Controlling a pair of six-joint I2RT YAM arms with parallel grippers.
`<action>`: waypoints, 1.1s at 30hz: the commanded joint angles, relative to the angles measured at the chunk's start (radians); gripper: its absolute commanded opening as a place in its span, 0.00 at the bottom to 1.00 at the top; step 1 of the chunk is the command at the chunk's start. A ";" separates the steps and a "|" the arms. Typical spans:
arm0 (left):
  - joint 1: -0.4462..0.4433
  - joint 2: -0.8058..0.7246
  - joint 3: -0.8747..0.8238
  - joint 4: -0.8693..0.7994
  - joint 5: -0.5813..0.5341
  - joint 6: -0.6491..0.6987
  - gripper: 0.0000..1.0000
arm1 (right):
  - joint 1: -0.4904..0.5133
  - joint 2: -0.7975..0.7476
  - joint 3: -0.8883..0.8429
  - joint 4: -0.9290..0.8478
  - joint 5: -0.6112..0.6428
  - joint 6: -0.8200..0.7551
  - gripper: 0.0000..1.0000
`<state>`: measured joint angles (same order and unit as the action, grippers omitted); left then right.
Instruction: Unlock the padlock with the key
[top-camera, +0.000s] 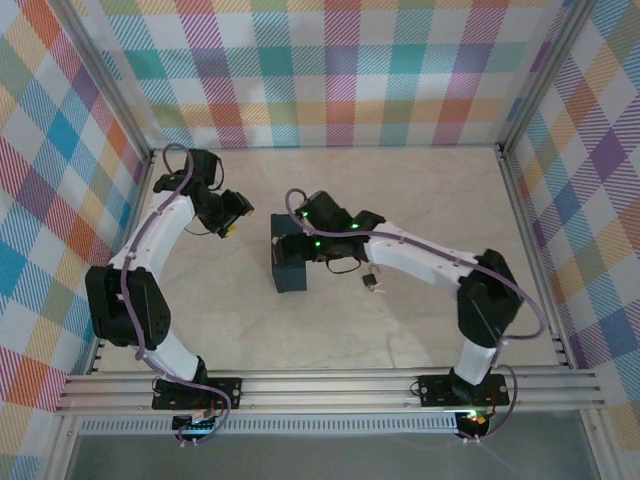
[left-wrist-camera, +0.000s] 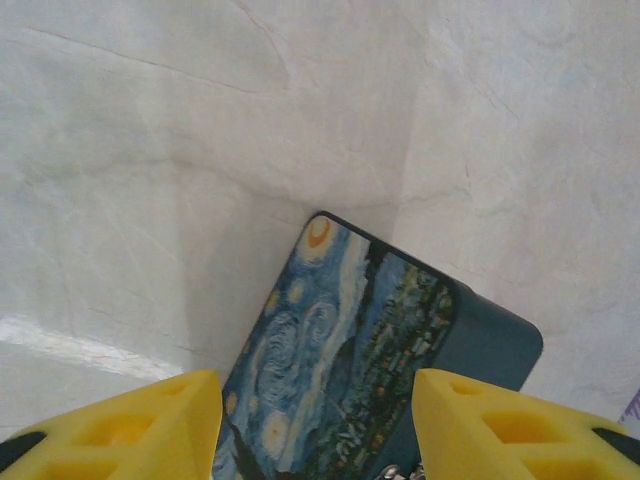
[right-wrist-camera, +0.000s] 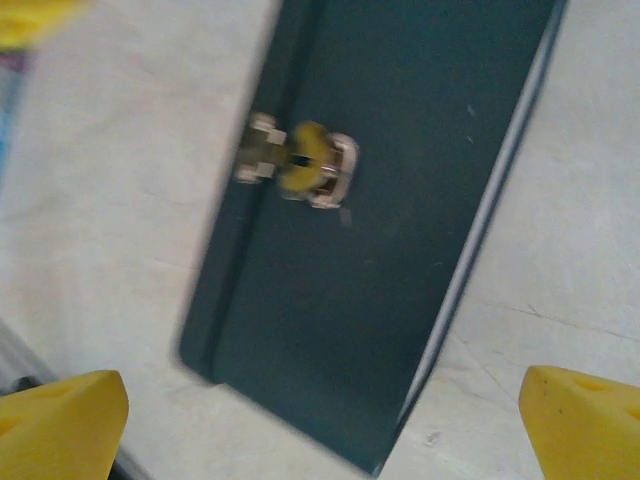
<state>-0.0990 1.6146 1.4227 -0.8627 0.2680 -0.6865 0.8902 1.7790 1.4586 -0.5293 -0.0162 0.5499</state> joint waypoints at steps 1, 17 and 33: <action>0.023 -0.048 -0.038 -0.006 0.006 0.018 0.53 | 0.036 0.066 0.076 -0.082 0.128 0.044 1.00; 0.026 -0.058 -0.102 0.034 0.043 0.030 0.53 | 0.073 0.165 0.261 -0.146 0.169 0.098 1.00; 0.061 -0.091 -0.133 0.037 0.060 0.041 0.53 | 0.027 0.192 0.130 -0.080 0.100 0.151 0.80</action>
<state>-0.0513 1.5600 1.3113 -0.8322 0.3099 -0.6636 0.9474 2.0300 1.6516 -0.6308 0.1276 0.6640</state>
